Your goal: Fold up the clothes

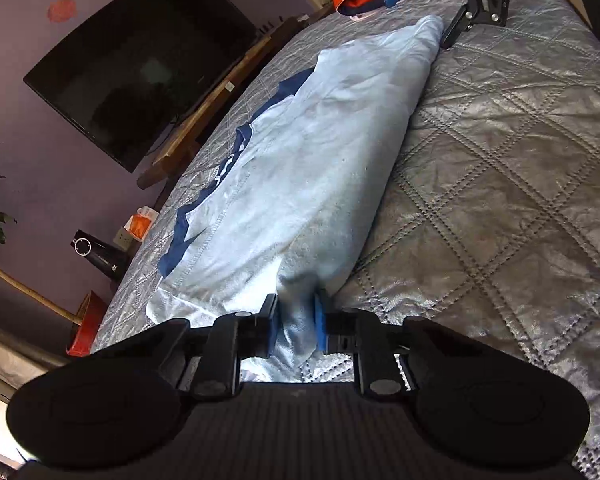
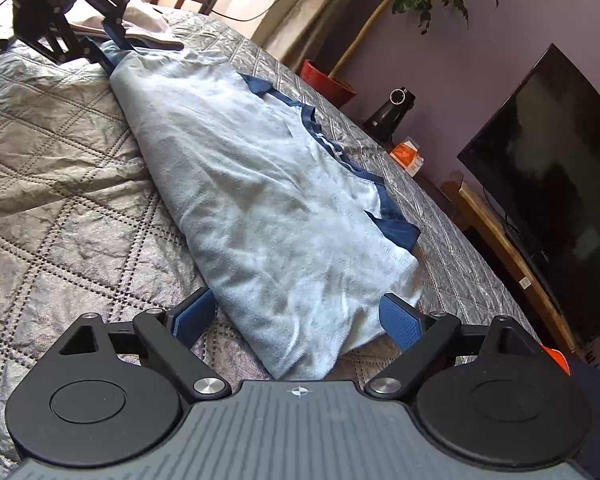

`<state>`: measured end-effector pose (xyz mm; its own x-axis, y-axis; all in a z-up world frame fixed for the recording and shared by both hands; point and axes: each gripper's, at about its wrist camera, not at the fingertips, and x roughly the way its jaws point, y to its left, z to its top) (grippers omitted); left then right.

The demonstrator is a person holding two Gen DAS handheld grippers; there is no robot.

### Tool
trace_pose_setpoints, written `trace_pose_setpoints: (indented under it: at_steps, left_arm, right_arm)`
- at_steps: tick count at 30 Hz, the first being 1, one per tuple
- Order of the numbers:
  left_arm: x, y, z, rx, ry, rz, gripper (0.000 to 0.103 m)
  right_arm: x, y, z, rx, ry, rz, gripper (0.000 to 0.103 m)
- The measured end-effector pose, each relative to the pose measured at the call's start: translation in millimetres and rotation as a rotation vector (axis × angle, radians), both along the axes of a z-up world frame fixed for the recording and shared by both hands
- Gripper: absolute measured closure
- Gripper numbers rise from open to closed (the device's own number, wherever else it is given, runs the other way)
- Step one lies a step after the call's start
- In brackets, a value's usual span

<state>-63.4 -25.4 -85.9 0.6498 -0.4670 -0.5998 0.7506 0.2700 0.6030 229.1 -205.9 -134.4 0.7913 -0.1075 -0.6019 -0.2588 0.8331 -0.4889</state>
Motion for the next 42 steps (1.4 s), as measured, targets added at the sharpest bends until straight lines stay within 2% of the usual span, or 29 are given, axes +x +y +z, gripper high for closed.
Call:
trace_pose_setpoints:
  at_steps: [3, 5, 6, 7, 8, 9, 10, 13, 16, 21, 25, 31, 39, 42]
  left_arm:
    - [4, -1, 6, -0.031, 0.074, 0.056, 0.096]
    - [4, -3, 8, -0.029, 0.096, 0.077, 0.097]
    - [5, -5, 9, -0.033, 0.11, 0.094, 0.097]
    - [8, -6, 10, -0.044, 0.13, 0.116, 0.097]
    - [10, -7, 12, -0.055, 0.15, 0.139, 0.097]
    - [11, -8, 12, -0.068, 0.167, 0.164, 0.098]
    - [12, -8, 13, -0.082, 0.182, 0.192, 0.099]
    - [13, -8, 14, -0.125, 0.225, 0.276, 0.1]
    - [15, -6, 18, -0.159, 0.26, 0.348, 0.101]
    - [19, -3, 32, -0.238, 0.316, 0.453, 0.101]
    - [22, 1, 42, -0.285, 0.337, 0.502, 0.101]
    - [16, 4, 61, -0.31, 0.349, 0.504, 0.101]
    - [-14, 25, 83, -0.332, 0.37, 0.489, 0.101]
    - [-18, 36, 84, -0.35, 0.407, 0.494, 0.101]
  right_arm:
    - [6, -12, 3, 0.078, 0.031, -0.015, 0.009]
    - [7, -14, 3, 0.086, 0.043, 0.006, 0.01]
    - [9, -16, 4, 0.11, 0.061, 0.014, 0.014]
    - [10, -17, 5, 0.134, 0.08, 0.023, 0.032]
    - [11, -17, 6, 0.161, 0.096, 0.036, 0.042]
    - [11, -13, 5, 0.169, 0.108, 0.049, 0.062]
    - [11, -10, 5, 0.18, 0.121, 0.056, 0.077]
    - [18, -15, 7, 0.295, 0.152, -0.035, 0.09]
    - [24, -24, 9, 0.39, 0.166, -0.114, 0.097]
    - [28, -30, 12, 0.436, 0.196, -0.153, 0.099]
    - [17, -32, 22, 0.467, 0.191, -0.165, 0.099]
    - [-12, -31, 52, 0.492, 0.164, -0.183, 0.099]
    - [-57, -7, 82, 0.49, 0.184, -0.149, 0.099]
    - [-72, 3, 89, 0.494, 0.2, -0.136, 0.099]
